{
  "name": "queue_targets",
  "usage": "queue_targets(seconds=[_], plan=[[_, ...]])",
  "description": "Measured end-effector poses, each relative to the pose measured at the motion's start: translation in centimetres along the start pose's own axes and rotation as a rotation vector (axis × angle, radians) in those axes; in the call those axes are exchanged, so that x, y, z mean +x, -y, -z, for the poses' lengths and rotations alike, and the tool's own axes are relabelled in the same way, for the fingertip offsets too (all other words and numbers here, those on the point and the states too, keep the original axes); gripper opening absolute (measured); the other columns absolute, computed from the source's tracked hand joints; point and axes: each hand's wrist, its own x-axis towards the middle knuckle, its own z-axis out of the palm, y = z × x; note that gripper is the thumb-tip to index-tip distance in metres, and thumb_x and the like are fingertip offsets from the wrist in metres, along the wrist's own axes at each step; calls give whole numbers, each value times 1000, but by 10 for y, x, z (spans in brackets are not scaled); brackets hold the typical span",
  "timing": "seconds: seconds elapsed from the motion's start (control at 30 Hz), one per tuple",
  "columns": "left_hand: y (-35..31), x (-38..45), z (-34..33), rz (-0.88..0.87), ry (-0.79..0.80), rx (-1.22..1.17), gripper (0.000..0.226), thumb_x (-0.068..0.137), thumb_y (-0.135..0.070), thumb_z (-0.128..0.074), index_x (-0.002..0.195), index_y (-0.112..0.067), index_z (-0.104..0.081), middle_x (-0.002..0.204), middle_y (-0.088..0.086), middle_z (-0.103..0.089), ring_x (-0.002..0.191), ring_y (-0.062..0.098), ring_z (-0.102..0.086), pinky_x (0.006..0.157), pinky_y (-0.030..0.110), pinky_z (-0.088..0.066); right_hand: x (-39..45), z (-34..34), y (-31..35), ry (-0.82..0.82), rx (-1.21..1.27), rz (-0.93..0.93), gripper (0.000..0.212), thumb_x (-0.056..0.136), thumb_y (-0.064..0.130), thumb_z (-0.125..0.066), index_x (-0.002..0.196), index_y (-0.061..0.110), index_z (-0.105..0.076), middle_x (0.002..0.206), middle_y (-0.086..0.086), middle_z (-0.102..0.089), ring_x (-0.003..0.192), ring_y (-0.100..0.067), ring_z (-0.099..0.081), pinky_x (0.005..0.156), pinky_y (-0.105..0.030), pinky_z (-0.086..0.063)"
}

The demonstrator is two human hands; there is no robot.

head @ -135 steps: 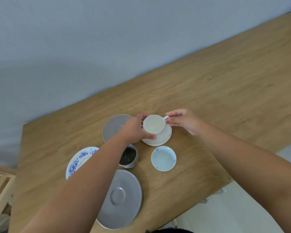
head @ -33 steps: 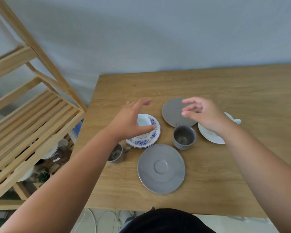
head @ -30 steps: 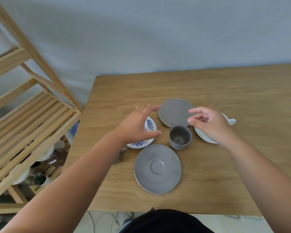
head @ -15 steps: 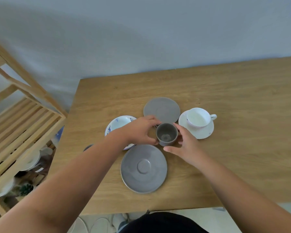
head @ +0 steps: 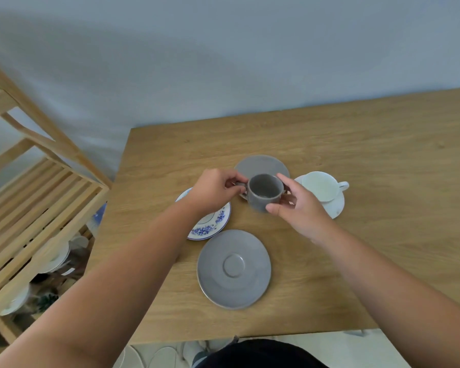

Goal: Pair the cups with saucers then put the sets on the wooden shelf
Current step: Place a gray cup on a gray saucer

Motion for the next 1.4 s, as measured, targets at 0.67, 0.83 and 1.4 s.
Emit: queue_targets(seconds=[0.67,0.83,1.4], plan=[[11,59,-4,153,-97,10,13,83,-8,-74,94,-14,-73,86,-2,-69,83,13,-66,77,20,-51,113,29,30,182,-380,-46,101,69,6,-80,151,28,-26,150,5,-45,114,-17,-60,106,-43,-43],[10,58,-7,133,-66,70,12,84,-8,-73,96,-12,-71,93,1,-71,81,10,-63,59,2,-42,109,31,31,188,-423,-17,103,71,0,-80,153,25,-22,148,5,-46,112,-17,-61,104,-39,-46],[18,-52,82,151,-184,56,36,86,-6,-67,119,-22,-67,108,-5,-72,98,7,-68,90,15,-50,18,-43,78,268,-409,319,100,75,28,-81,151,36,-18,151,13,-25,136,0,-22,111,-23,-20]])
